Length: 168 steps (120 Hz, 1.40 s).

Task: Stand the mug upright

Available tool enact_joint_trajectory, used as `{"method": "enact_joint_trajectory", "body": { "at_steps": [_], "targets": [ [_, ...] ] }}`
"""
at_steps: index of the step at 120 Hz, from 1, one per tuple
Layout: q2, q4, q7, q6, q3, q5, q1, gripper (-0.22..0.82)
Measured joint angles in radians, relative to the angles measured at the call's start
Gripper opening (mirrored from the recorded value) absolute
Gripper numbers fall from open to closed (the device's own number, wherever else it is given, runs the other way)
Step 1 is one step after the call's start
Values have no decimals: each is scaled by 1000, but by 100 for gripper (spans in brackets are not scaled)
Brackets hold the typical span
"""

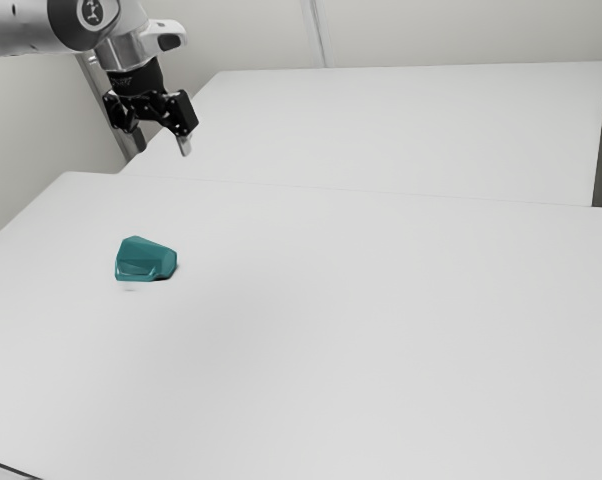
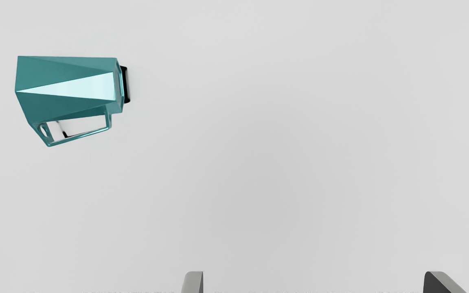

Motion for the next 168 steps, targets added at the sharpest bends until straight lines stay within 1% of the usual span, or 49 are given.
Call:
{"method": "enact_joint_trajectory", "body": {
  "at_steps": [18,33,64,80,114,137,168],
  "targets": [
    [-8,-2,5,6,-3,1,6,59],
    [-14,-18,10,9,-7,3,32,59],
    [-12,-42,31,14,-8,-6,165,59],
    [-11,-84,76,51,-8,-34,235,59],
    [-10,-202,257,199,-8,-162,391,59],
    [7,-211,399,264,-8,-198,487,59],
    [82,-209,595,337,-8,-290,596,59]
  ]
}}
